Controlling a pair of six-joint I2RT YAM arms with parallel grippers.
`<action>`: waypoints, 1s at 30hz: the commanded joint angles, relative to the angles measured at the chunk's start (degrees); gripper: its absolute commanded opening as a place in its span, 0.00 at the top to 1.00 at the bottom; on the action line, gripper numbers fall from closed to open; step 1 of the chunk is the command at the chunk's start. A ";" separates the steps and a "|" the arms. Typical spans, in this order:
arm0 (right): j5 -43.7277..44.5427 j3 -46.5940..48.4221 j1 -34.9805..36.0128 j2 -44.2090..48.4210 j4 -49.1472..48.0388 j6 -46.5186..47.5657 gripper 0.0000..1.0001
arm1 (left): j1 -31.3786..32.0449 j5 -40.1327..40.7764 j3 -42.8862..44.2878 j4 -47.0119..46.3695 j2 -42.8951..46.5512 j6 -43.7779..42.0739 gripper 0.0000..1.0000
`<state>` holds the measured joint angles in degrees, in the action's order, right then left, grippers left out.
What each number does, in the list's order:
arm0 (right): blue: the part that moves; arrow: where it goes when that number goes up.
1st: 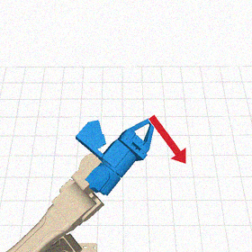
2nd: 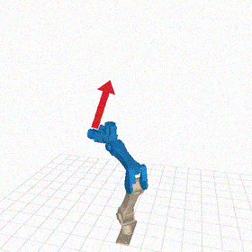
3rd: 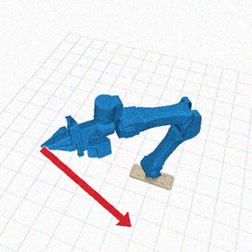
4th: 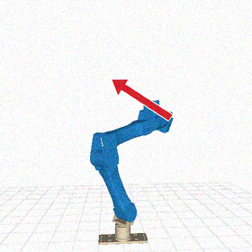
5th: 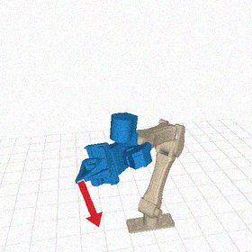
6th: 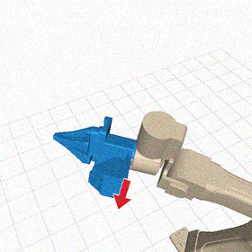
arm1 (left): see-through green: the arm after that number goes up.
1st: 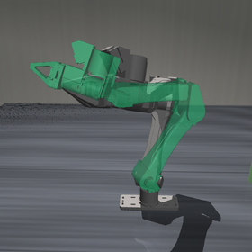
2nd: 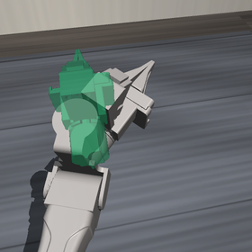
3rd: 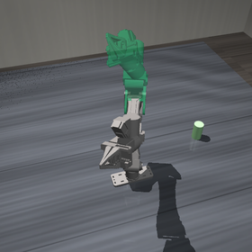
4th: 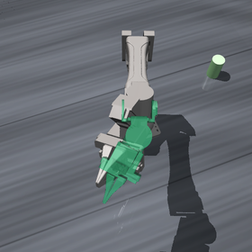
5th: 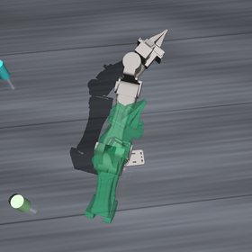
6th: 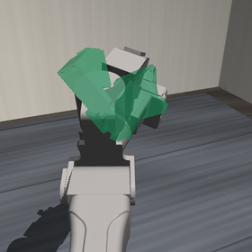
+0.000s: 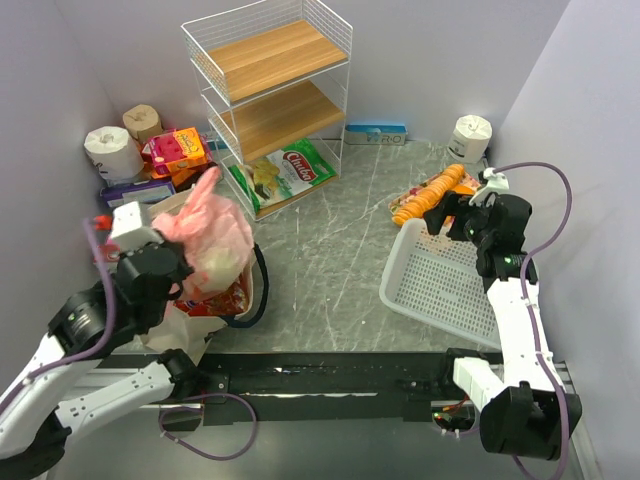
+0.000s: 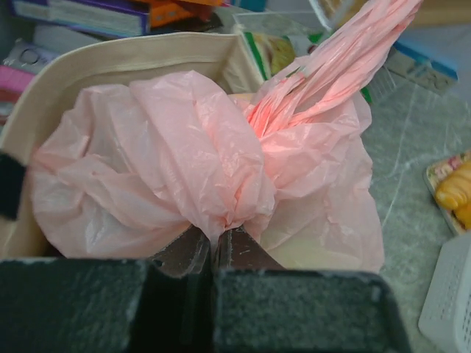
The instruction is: Place the mixed food into the grocery bags and tie them
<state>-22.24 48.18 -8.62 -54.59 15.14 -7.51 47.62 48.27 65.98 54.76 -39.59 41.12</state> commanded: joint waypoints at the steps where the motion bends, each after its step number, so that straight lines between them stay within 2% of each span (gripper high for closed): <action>1: -0.44 -1.42 0.01 1.76 -2.57 -1.10 0.06 | 0.02 8.51 -0.75 12.20 4.51 17.57 0.99; 2: -0.26 -1.60 0.01 2.03 -2.65 -1.19 0.06 | 0.02 7.98 -3.02 13.60 5.48 19.85 0.99; 4: 0.18 -1.86 0.10 2.20 -2.74 -1.02 0.06 | 0.11 5.97 -4.71 18.79 7.86 30.12 0.99; 11: -0.26 -1.16 0.10 0.97 -3.01 -1.02 0.06 | 0.02 -2.72 -17.61 13.54 9.01 39.91 0.99; 14: 0.09 -0.46 0.19 0.62 -2.92 -0.93 0.06 | 0.02 -3.80 -22.27 14.58 9.88 48.75 0.99; 18: 0.79 -0.11 0.19 0.97 -2.57 -0.49 0.06 | 0.02 -2.23 -24.14 13.44 14.89 48.70 0.98; 20: 0.88 -0.37 0.19 1.15 -2.83 -0.49 0.05 | 0.11 -0.82 -22.83 13.27 14.64 46.08 0.82; 21: 0.88 -0.46 0.19 1.24 -2.74 -0.58 0.05 | 0.11 0.76 -22.12 12.74 13.59 44.41 0.56; 24: 1.32 -0.63 0.19 1.24 -2.74 -0.75 0.05 | 0.02 4.09 -18.17 7.40 10.08 33.35 0.14; 27: 1.67 -0.63 0.19 1.33 -2.57 -0.49 0.04 | 0.11 6.65 -12.99 1.24 5.17 21.31 0.05; 30: 1.67 -0.28 0.18 1.24 -2.30 -0.14 0.03 | 0.02 9.03 -8.33 -5.95 0.68 9.70 0.01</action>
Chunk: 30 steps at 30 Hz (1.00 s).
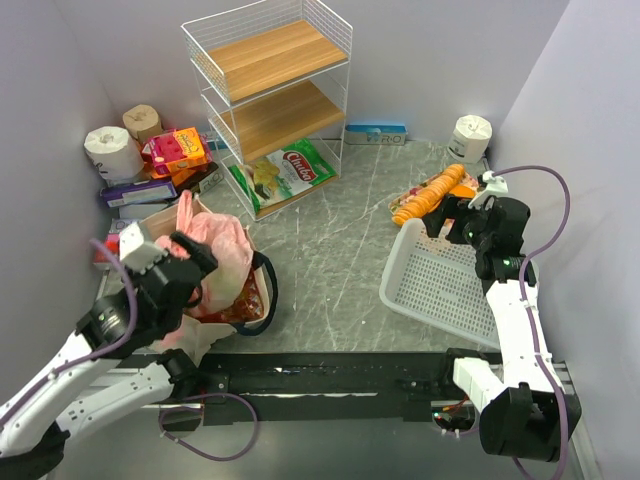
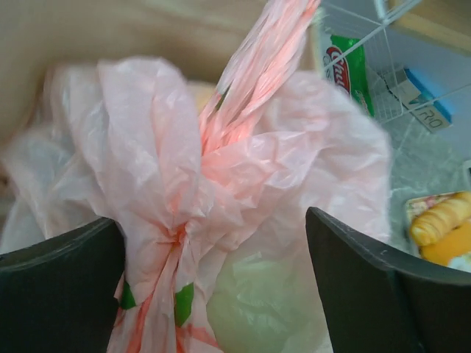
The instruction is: Place the mixed food into the grocery bags and tie them
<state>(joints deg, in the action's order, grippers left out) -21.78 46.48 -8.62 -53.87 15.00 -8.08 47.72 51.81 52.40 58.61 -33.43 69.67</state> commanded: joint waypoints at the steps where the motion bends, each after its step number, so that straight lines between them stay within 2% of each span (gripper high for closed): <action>1: 1.13 1.51 0.19 0.60 -2.26 0.52 0.02 | 0.00 6.45 6.73 -12.18 -6.29 -21.30 0.03; 5: -0.19 2.65 0.18 -0.18 -2.26 0.52 0.01 | 0.00 5.59 6.66 -28.52 -7.53 -38.59 0.04; 7: -0.45 3.70 0.19 -0.54 -2.17 0.43 0.01 | -0.09 5.58 6.92 -31.97 -7.79 -39.61 0.04; 9: -0.28 4.58 0.19 -0.98 -2.17 0.60 0.01 | -0.09 5.85 7.62 -30.58 -8.31 -37.16 0.04; 14: 0.42 5.46 0.10 -2.03 -2.70 0.87 0.01 | 0.00 8.92 10.97 -20.13 -7.27 -29.69 0.04; 18: 0.33 5.73 0.10 -3.61 -3.49 0.61 0.01 | 0.00 12.86 9.65 -19.24 -2.27 -33.89 0.04; 24: 0.77 6.26 0.10 -4.84 -3.84 1.13 0.01 | -0.09 17.44 8.60 -11.96 4.51 -33.81 0.04; 28: 0.25 6.61 0.10 -5.63 -3.84 0.78 0.01 | -0.09 18.68 6.31 -13.52 7.41 -39.68 0.04; 30: -0.02 6.70 0.10 -5.81 -3.84 0.43 0.01 | -0.09 18.33 5.35 -18.59 8.38 -44.07 0.04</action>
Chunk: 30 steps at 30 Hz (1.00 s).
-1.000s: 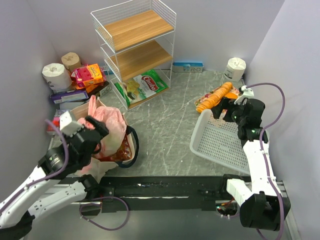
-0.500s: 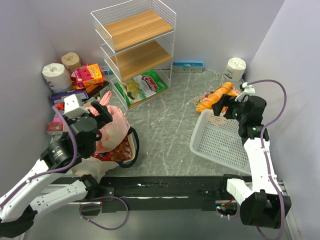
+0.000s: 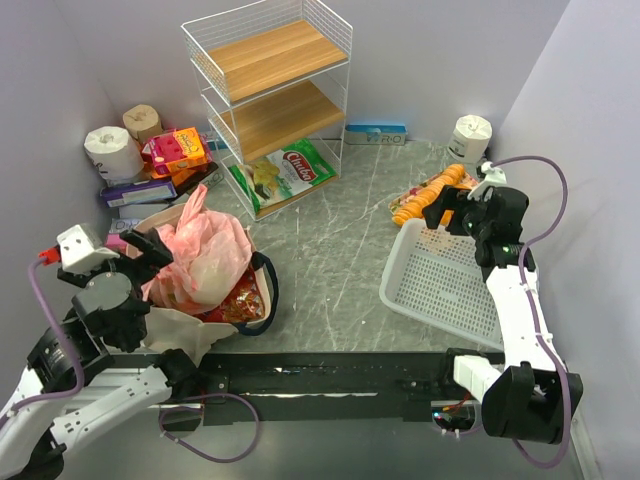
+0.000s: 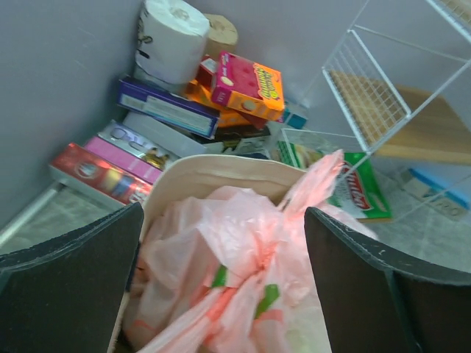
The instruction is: Place the mixed food into the grocery bags and tie them
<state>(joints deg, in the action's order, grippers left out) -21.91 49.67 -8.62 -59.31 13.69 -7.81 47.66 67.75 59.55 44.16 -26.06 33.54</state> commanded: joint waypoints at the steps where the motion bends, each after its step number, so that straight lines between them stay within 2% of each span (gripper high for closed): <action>1: 0.03 3.50 0.01 -0.11 -2.71 0.25 0.01 | -0.02 2.13 -1.89 -6.35 1.02 -11.18 0.04; 3: 0.20 3.50 0.10 0.07 -2.71 0.08 0.01 | 0.07 -0.15 -1.89 -10.48 0.23 -14.36 0.04; 4: 0.29 3.59 0.10 0.07 -2.45 0.08 0.01 | -0.02 -1.81 -1.81 -15.46 -0.38 -17.42 0.04; 6: 0.38 4.38 0.10 -0.10 -1.92 0.26 0.01 | 0.07 -7.25 -2.07 -19.88 -3.80 -19.64 0.04; 7: 0.29 4.64 0.10 -0.11 -1.74 0.34 0.01 | 0.07 -9.36 -2.59 -22.60 -5.30 -23.66 0.04; 8: 0.12 5.08 0.10 -0.19 -1.57 0.08 0.01 | 0.07 -11.04 -2.77 -26.63 -9.31 -24.65 0.04; 11: -0.06 6.31 0.10 -0.37 -1.04 -0.18 0.01 | -3.17 -19.11 1.08 -31.14 -18.19 -24.76 0.04; 13: -0.06 7.19 0.10 -0.37 -0.25 -0.10 0.01 | -14.65 -35.42 5.91 -32.21 -21.64 -20.74 0.04; 14: -0.15 7.98 0.01 -0.37 0.01 0.08 0.01 | -23.66 -41.06 7.41 -32.99 -24.71 -18.88 0.04; 15: -0.15 8.25 0.10 -0.28 0.63 0.08 0.01 | -27.06 -48.08 10.47 -33.09 -26.22 -17.12 0.04; 19: 0.73 10.53 0.01 0.51 3.00 0.34 0.01 | -37.53 -51.56 18.83 -28.97 -32.81 -10.71 0.04; 20: 0.82 11.93 0.01 0.68 3.70 0.26 0.01 | -42.34 -53.40 19.98 -27.13 -34.48 -9.21 0.04; 22: 0.73 12.64 0.01 2.26 3.36 0.08 0.01 | -46.41 -59.18 20.70 -25.00 -34.58 -6.13 0.04; 26: 1.87 12.12 0.01 5.69 0.20 0.08 0.01 | -47.57 -61.15 11.66 -32.28 -26.61 -8.05 0.04; 30: 4.33 9.66 -0.08 8.59 -4.55 0.08 0.01 | -47.57 -59.40 8.30 -31.16 -23.86 -5.78 0.04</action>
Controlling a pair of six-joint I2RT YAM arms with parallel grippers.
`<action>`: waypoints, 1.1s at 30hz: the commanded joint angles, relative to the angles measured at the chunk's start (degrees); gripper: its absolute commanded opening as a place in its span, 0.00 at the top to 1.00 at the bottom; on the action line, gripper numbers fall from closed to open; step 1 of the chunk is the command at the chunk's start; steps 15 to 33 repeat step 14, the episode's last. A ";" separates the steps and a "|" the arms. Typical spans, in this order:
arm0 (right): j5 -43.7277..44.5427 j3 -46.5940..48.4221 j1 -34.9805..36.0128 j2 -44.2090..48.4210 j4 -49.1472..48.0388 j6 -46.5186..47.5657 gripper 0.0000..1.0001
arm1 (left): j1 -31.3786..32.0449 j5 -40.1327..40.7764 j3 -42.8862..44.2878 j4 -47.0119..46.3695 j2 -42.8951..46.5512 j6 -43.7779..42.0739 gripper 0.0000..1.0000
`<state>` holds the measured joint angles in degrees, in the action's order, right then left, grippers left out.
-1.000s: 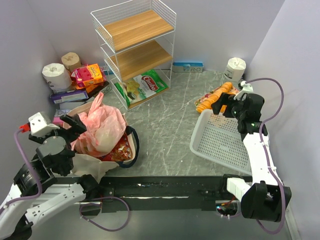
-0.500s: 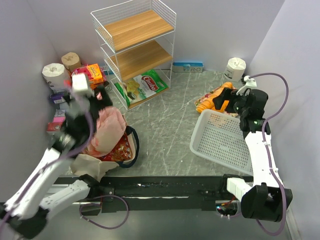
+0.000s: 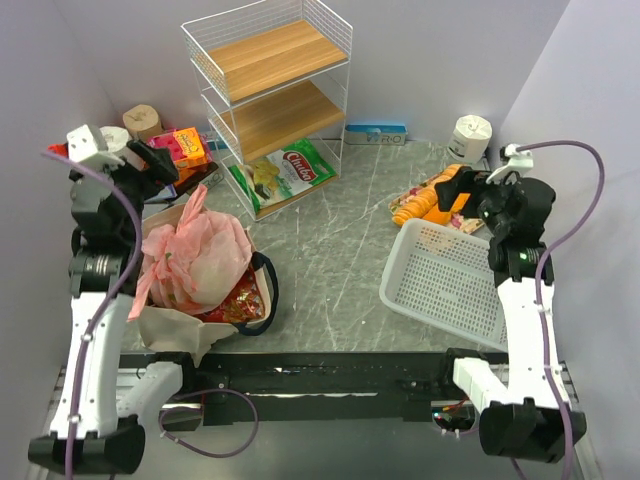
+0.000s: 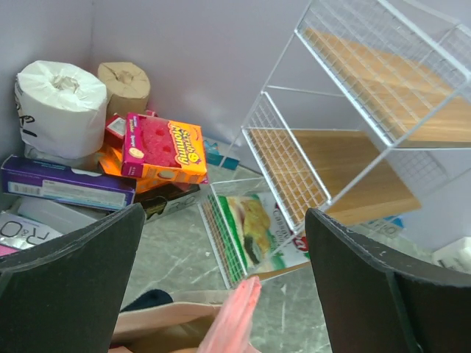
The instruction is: Place the mixed food into the grocery bags and tie them
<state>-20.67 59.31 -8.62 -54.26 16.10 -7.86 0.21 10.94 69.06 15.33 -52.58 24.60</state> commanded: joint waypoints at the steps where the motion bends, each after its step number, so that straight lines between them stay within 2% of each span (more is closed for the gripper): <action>1: 3.70 -0.24 -0.08 3.81 -7.48 0.12 0.01 | -0.12 -1.98 -1.21 -0.67 2.39 3.78 0.04; 5: 4.93 0.28 0.01 4.08 -7.49 1.26 0.01 | -0.12 0.57 -1.03 0.75 1.08 5.02 0.04; 14: 6.08 -0.95 0.01 4.78 -7.92 1.27 0.01 | -0.12 0.84 0.55 0.05 -1.65 5.10 0.04; 33: 6.08 -0.95 0.01 4.78 -7.92 1.27 0.01 | -0.12 0.84 0.55 0.05 -1.65 5.10 0.04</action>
